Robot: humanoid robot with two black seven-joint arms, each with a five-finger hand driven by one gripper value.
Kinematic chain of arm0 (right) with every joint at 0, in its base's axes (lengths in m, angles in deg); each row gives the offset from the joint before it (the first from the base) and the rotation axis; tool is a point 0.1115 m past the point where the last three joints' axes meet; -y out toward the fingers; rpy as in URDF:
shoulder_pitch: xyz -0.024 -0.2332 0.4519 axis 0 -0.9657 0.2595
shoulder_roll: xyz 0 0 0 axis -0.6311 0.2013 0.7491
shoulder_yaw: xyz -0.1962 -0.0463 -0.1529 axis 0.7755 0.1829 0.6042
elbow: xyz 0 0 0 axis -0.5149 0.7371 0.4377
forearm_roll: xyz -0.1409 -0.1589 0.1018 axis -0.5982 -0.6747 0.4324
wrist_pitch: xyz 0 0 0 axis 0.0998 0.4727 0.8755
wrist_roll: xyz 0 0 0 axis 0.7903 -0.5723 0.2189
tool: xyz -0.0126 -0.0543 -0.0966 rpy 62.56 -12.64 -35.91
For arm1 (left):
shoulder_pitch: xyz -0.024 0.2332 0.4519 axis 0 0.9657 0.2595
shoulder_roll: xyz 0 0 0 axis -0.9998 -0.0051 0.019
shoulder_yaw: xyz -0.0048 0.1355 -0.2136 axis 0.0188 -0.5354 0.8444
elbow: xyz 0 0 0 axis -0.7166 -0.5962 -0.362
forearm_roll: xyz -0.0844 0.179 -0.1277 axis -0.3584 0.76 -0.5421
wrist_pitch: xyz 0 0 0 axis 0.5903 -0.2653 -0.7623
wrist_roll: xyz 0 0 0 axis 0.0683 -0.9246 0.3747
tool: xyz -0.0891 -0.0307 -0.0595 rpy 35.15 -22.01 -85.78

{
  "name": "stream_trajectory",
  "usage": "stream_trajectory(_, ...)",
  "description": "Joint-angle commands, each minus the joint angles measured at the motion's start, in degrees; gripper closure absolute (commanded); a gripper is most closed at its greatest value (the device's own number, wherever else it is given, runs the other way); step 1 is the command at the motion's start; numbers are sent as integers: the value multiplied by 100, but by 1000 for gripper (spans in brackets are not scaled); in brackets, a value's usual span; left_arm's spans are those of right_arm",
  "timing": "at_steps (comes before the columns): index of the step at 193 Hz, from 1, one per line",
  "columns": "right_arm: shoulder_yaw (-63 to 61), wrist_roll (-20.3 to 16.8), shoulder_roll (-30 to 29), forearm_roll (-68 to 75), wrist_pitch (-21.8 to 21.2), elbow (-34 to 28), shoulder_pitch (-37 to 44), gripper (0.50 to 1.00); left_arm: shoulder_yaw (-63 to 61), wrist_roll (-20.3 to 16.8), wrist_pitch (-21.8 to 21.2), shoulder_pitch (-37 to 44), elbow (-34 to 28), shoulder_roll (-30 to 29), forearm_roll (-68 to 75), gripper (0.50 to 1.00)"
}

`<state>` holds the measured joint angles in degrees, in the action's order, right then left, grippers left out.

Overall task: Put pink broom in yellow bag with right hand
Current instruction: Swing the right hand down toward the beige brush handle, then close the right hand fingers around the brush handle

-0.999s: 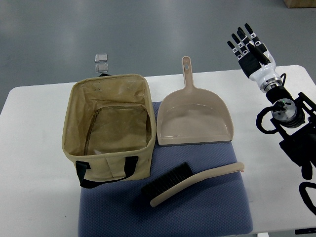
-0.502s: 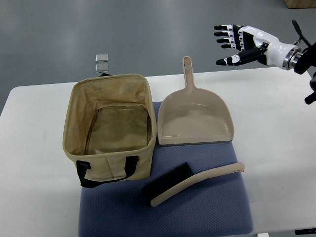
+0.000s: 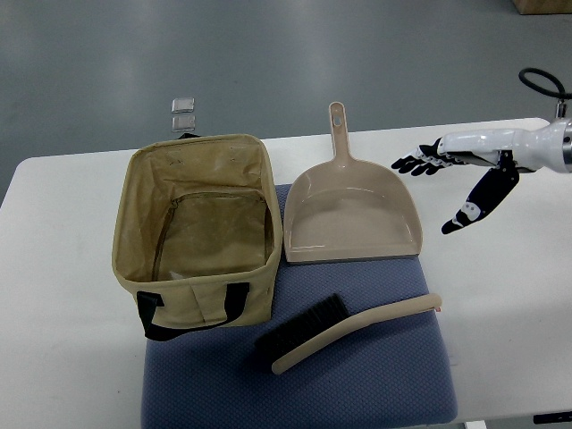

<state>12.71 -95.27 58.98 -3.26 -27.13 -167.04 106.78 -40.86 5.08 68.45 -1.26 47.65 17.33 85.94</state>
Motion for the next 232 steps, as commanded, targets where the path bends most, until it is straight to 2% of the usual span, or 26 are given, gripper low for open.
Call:
stream_trajectory(1,49,-7,-202,12,307,-79,-230,570,0,0,4,-5,-8,0,0,500)
stream_trajectory(25,111,-16,-518,-111,606,-71,-581,572,18,0,4,4,-8,0,-9,500)
stream_trajectory(140,392,-24,-1423,-1166,773,132,-1530,589,18,0,-5,4,-8,0,-9,500)
stream_trajectory(168,401,-24,-1511,-1438,835,246,-1706,628,18,0,-5,-5,-17,0,-9,500)
stream_trajectory(190,445,-24,-1555,-1711,896,325,-1724,638,18,0,-5,-5,-17,0,-9,500)
stream_trajectory(199,462,-24,-1555,-1781,896,351,-1741,668,18,0,-5,4,-26,0,-9,500)
stream_trajectory(232,471,-24,-1555,-1834,887,369,-1776,705,18,0,-5,4,-52,0,-9,500)
